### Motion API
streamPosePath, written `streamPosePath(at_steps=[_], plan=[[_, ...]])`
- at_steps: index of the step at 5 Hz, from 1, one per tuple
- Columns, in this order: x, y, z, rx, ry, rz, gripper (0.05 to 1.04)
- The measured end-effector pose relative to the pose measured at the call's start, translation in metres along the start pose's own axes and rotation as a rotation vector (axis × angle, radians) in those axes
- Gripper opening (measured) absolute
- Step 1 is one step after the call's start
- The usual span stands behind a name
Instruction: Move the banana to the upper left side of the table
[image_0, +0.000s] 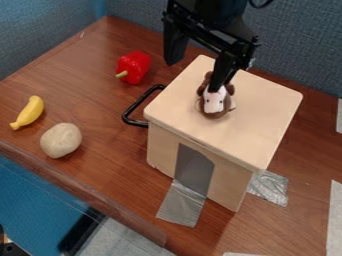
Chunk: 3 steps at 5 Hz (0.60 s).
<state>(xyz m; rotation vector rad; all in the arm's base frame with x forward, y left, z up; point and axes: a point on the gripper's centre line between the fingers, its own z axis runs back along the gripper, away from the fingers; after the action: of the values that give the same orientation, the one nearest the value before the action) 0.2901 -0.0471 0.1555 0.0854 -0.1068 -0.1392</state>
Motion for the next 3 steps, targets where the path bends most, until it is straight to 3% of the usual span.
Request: streamPosePath(at_steps=[1,3], plan=[[-0.003,-0.001,-0.009,0.001,0.032,-0.006,0.999],[-0.031,0.066,-0.038,0.057,0.117,0.152,0.999]])
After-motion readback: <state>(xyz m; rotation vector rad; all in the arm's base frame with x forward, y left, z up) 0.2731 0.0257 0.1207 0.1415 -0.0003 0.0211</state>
